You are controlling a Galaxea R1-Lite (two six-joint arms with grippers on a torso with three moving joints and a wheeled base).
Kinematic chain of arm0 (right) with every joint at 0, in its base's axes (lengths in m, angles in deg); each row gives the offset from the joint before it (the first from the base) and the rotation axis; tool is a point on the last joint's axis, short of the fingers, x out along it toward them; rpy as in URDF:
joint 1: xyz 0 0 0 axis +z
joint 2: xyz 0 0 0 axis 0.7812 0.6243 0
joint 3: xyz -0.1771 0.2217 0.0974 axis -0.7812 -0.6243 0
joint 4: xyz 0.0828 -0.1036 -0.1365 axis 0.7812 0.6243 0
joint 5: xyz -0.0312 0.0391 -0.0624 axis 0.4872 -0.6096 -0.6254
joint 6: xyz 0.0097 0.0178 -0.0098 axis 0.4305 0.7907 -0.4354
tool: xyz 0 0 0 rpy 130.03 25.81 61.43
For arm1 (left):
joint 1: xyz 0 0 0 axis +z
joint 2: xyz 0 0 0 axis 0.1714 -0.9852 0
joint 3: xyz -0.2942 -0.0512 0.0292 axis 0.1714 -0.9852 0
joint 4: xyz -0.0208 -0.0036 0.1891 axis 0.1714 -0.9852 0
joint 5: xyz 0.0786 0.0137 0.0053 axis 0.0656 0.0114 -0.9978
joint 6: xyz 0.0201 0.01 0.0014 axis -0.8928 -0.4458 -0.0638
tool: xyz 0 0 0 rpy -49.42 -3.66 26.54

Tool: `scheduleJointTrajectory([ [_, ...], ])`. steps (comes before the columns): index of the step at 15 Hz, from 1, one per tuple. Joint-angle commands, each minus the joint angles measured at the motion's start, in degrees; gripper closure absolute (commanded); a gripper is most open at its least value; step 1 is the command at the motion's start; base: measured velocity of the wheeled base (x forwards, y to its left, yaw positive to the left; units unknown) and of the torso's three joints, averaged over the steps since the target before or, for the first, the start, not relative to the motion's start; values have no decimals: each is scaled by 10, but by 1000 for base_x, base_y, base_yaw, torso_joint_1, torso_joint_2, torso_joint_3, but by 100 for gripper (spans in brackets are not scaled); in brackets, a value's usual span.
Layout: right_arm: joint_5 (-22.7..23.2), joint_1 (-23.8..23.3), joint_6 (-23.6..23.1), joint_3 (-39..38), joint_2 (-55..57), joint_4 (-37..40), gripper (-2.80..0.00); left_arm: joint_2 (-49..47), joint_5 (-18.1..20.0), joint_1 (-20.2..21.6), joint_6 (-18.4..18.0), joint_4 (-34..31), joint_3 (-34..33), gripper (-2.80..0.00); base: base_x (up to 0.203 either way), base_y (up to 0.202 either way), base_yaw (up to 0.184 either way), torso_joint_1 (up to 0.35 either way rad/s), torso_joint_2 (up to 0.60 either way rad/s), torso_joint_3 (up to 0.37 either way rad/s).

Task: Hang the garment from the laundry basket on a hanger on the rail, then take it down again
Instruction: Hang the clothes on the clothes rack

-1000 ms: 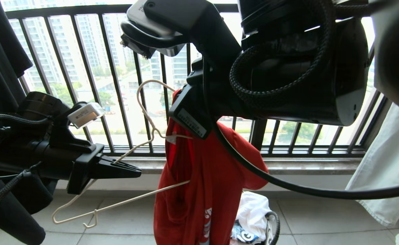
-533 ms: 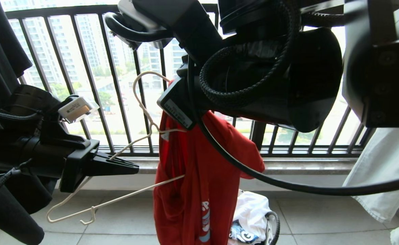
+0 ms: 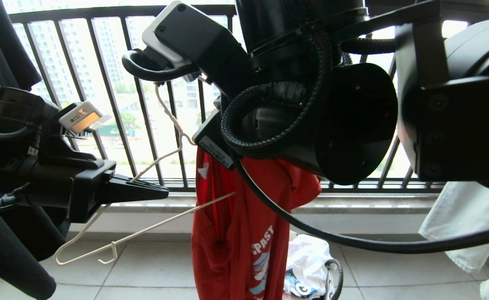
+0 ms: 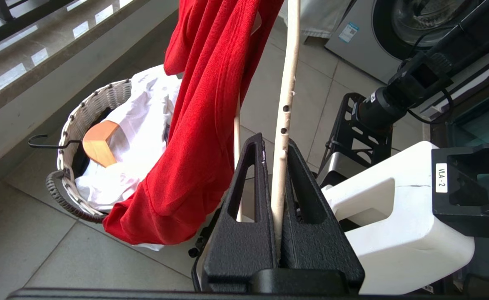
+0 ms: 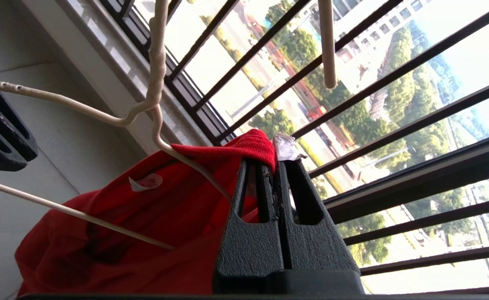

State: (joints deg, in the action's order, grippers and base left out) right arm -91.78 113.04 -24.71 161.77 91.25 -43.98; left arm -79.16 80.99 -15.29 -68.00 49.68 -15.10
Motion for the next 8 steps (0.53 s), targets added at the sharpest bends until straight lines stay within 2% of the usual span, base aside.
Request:
scheduleJointTrajectory([
  [1, -14, 20, -3, 2, 10, 2, 0, 4, 3, -1, 1, -1, -1, 0, 0, 0, 0, 0, 0, 0],
  [2, -14, 22, -3, 3, 11, 2, 0, 3, 3, -6, 3, -1, -2, 0, 0, 0, 0, 0, 0, 0],
  [4, -23, 21, -3, 3, 12, 3, 0, 0, 3, -17, 30, 7, 0, 0, 0, 0, 0, 0, 0, 0],
  [5, -25, 21, -3, 3, 12, 3, 0, -3, 3, -17, 43, 27, -3, 0, 0, 0, 0, 0, 0, 0],
  [8, -25, 26, -3, 9, 18, -3, 0, -14, 2, -17, 113, 111, -22, 0, 0, 0, 0, 0, 0, 0],
])
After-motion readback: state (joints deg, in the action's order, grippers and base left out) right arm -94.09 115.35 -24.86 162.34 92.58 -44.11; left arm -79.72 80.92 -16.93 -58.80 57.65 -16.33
